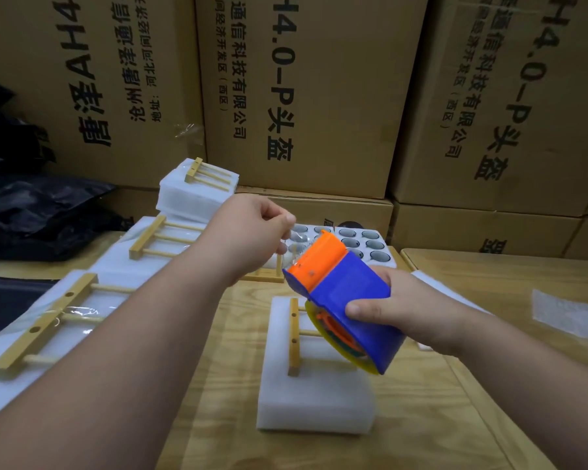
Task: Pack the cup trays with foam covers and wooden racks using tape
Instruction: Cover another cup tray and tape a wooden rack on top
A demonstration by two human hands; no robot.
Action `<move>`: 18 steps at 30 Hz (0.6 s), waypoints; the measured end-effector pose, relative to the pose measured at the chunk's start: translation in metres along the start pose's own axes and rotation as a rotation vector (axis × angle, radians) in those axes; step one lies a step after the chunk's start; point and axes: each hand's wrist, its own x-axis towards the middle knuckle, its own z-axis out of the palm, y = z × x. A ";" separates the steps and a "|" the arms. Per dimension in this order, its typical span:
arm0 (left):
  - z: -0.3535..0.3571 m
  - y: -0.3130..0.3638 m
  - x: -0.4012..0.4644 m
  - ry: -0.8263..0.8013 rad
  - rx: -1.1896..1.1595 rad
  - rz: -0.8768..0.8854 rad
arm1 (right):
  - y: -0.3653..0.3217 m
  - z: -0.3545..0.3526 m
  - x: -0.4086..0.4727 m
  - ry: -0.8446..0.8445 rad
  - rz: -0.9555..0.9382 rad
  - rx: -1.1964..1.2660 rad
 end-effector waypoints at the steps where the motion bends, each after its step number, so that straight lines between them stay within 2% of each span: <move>1: 0.000 -0.002 0.000 0.026 -0.028 -0.026 | 0.000 -0.001 0.000 0.026 -0.007 -0.030; 8: -0.004 -0.004 -0.002 0.076 -0.167 -0.081 | 0.002 -0.019 -0.001 0.046 -0.060 -0.075; 13: -0.027 -0.008 0.004 0.275 -0.127 -0.045 | 0.013 -0.026 -0.009 0.035 -0.064 -0.101; 18: -0.035 -0.018 0.002 0.232 -0.154 -0.054 | 0.021 -0.039 -0.019 0.113 -0.036 -0.191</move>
